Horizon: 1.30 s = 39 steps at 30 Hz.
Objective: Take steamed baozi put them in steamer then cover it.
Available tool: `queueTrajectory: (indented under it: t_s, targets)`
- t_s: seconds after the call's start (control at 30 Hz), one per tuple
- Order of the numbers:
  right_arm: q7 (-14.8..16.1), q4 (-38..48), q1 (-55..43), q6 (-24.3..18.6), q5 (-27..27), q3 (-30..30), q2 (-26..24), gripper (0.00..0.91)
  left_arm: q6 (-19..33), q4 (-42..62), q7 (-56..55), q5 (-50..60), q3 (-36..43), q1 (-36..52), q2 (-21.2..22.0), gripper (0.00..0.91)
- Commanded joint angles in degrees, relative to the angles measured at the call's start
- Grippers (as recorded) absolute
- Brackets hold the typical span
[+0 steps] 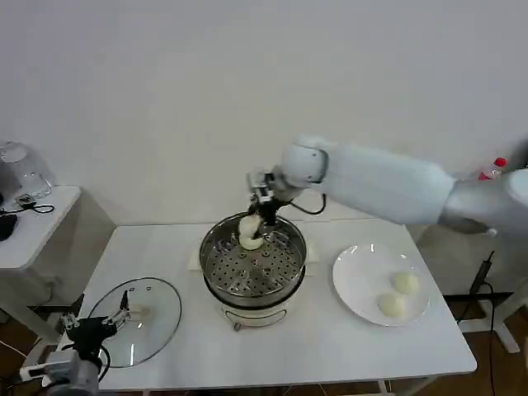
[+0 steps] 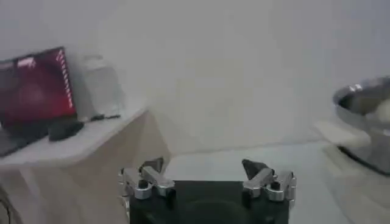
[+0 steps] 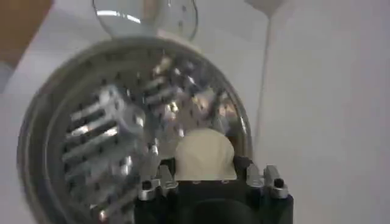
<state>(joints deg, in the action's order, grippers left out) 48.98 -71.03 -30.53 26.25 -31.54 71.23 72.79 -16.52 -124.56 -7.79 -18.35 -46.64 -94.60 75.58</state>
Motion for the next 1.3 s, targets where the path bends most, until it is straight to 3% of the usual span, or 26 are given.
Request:
queueTrajectory:
  t_s: [0.03, 0.77, 0.8, 0.9, 1.13, 1.3]
  targets:
    - [-1.54, 3.45, 2.82, 3.01, -4.02, 1.22, 6.93, 0.645, 0.58, -0.32, -0.69, -15.22, -2.41, -0.15, -0.11, 0.907]
    - [-1.10, 9.99, 6.75, 2.65, 1.93, 0.88, 10.43, 0.645, 0.46, -1.82, 0.83, -9.46, -1.84, -0.51, 0.17, 0.907]
    - [-1.05, 10.04, 6.73, 2.61, 2.05, 0.94, 10.43, 0.655, 0.45, -1.80, 0.82, -9.44, -1.86, -0.51, 0.18, 0.907]
    - [-1.00, 9.93, 6.73, 2.56, 2.07, 1.09, 10.42, 0.907, 0.44, -1.86, 0.81, -9.33, -1.82, -0.51, 0.30, 0.907]
    - [-0.75, 8.45, 5.89, 2.40, 1.97, 0.98, 9.59, 0.907, 0.07, -2.16, 0.91, -8.90, -1.70, -0.60, 0.41, 0.907]
    - [-0.40, 1.43, 0.29, 2.73, -0.22, 1.11, 4.77, 0.907, -0.20, -2.20, 0.93, -8.75, -1.55, -0.47, 0.39, 0.907]
